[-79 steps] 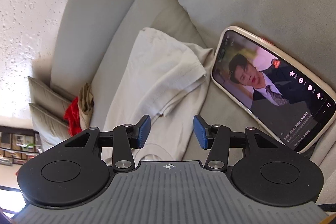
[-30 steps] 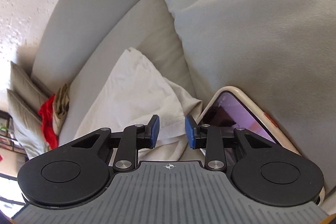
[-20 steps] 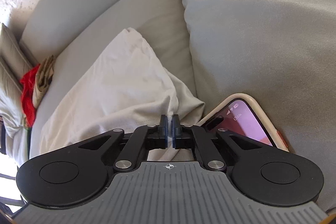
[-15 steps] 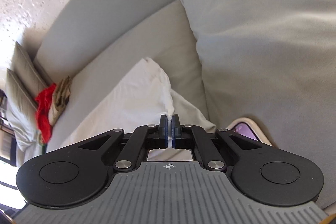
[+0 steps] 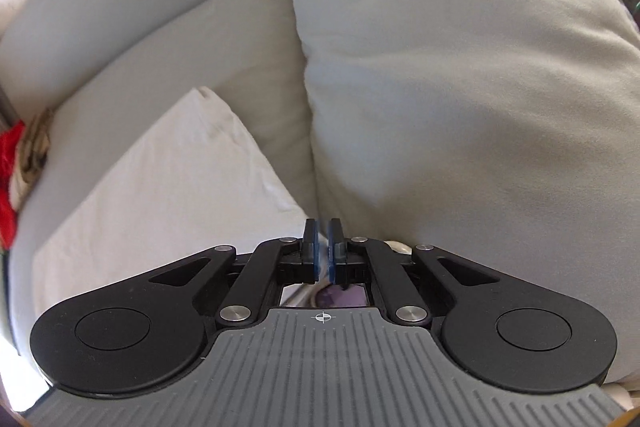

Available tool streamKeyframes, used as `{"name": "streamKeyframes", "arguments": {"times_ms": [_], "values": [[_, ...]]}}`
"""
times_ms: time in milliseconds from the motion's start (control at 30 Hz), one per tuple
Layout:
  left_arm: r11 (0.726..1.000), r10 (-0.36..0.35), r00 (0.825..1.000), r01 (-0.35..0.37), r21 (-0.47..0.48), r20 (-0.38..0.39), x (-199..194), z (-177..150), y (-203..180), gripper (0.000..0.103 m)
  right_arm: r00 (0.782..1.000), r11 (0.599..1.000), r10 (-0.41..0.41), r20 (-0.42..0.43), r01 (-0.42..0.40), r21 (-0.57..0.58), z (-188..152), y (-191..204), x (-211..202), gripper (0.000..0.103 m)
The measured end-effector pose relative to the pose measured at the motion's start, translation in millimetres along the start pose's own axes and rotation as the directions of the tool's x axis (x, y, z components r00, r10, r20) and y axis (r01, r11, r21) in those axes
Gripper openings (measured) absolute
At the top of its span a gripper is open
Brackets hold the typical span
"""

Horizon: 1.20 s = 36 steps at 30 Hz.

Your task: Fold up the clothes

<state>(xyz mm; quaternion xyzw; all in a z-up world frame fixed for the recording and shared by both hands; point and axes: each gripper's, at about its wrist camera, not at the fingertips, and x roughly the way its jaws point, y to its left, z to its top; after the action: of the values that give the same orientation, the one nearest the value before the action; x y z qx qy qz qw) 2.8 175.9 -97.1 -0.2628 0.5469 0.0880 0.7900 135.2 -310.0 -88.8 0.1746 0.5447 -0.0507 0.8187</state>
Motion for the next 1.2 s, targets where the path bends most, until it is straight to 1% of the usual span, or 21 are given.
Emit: {"name": "streamKeyframes", "arguments": {"times_ms": [67,133,167,200,233,267,367,433,500,533,567,600,633,767,800,833,867,933,1000,1067,1200], "values": [[0.998,0.058,0.997,-0.06,0.033,0.047,-14.0,-3.0,-5.0,0.014,1.0,1.0,-0.027,0.017,0.027,-0.012,-4.5,-0.1,-10.8,0.024],[0.989,0.11,0.983,-0.123,0.083,0.147,-33.1,-7.8,-13.9,0.019,0.998,0.999,0.004,0.064,-0.002,-0.032,-11.6,1.2,-28.5,0.04],[0.982,0.133,0.971,-0.157,0.107,0.201,-43.0,-10.2,-18.6,0.019,0.995,0.999,0.029,0.092,-0.025,-0.044,-15.5,2.0,-38.6,0.04],[0.978,0.126,0.959,-0.163,0.13,0.253,-50.0,-10.9,-24.9,0.019,0.991,0.997,0.054,0.12,-0.048,-0.057,-19.4,2.9,-48.7,0.04],[0.978,0.086,0.953,-0.136,0.158,0.292,-54.3,-12.5,-31.2,0.019,0.986,0.994,0.089,0.141,-0.08,-0.069,-23.4,5.0,-55.6,0.04],[0.977,0.028,0.951,-0.091,0.191,0.307,-53.8,-13.0,-39.1,0.019,0.982,0.99,0.125,0.144,-0.114,-0.081,-27.1,10.5,-55.1,0.04],[0.964,-0.071,0.951,-0.012,0.266,0.301,-20.8,-7.5,-70.7,0.024,0.973,0.976,0.198,0.119,-0.184,-0.118,-37.5,34.4,-38.9,0.04],[0.941,-0.042,0.944,-0.074,0.331,0.329,7.9,-5.1,-88.8,0.025,0.972,0.971,0.208,0.108,-0.191,-0.145,-45.3,53.2,-19.7,0.04],[0.904,0.035,0.925,-0.19,0.382,0.378,32.1,-8.1,-95.6,0.025,0.971,0.969,0.195,0.136,-0.169,-0.179,-52.6,69.5,0.7,0.038],[0.895,0.076,0.926,-0.227,0.385,0.369,36.9,-11.1,-91.0,0.027,0.971,0.971,0.171,0.168,-0.136,-0.199,-58.3,75.8,7.9,0.038],[0.905,0.102,0.936,-0.229,0.36,0.338,40.2,-10.2,-79.6,0.03,0.973,0.97,0.144,0.181,-0.102,-0.223,-64.2,79.8,14.2,0.039],[0.924,0.077,0.94,-0.193,0.329,0.334,32.4,-9.6,-67.5,0.031,0.978,0.966,0.114,0.174,-0.068,-0.251,-70.0,81.8,19.7,0.04],[0.933,0.069,0.946,-0.173,0.315,0.316,25.0,-8.8,-59.3,0.031,0.981,0.958,0.089,0.174,-0.036,-0.286,-77.0,83.2,21.8,0.04],[0.925,0.142,0.956,-0.221,0.31,0.258,-1.5,-14.0,-43.2,0.031,0.988,0.901,0.011,0.154,0.057,-0.43,-107.7,83.1,2.1,0.042],[0.925,0.154,0.957,-0.227,0.306,0.246,-7.8,-15.8,-39.7,0.027,0.99,0.894,0.0,0.143,0.064,-0.443,-114.7,79.5,-6.4,0.045],[0.924,0.165,0.958,-0.233,0.302,0.234,-14.1,-17.7,-36.2,0.028,0.992,0.892,-0.005,0.127,0.062,-0.447,-121.7,75.2,-14.5,0.051],[0.924,0.176,0.959,-0.239,0.299,0.222,-20.5,-19.5,-32.6,0.028,0.995,0.895,-0.005,0.105,0.051,-0.443,-128.7,70.1,-22.2,0.052],[0.953,0.105,0.968,-0.164,0.255,0.23,-36.9,-19.9,-26.0,0.032,0.997,0.901,0.005,0.076,0.028,-0.433,-143.8,60.4,-38.0,0.053],[0.963,0.049,0.968,-0.112,0.246,0.248,-43.9,-18.5,-29.4,0.033,0.994,0.904,0.043,0.102,0.005,-0.428,-162.0,53.3,-53.5,0.053],[0.958,0.035,0.963,-0.109,0.266,0.268,-44.0,-22.7,-40.3,0.038,0.986,0.904,0.084,0.145,-0.014,-0.428,-178.1,51.4,-64.9,0.055],[0.932,0.063,0.962,-0.152,0.33,0.265,-30.1,-42.0,-65.5,0.046,0.973,0.876,0.184,0.137,-0.099,-0.473,-192.7,62.1,-66.7,0.055]]}}
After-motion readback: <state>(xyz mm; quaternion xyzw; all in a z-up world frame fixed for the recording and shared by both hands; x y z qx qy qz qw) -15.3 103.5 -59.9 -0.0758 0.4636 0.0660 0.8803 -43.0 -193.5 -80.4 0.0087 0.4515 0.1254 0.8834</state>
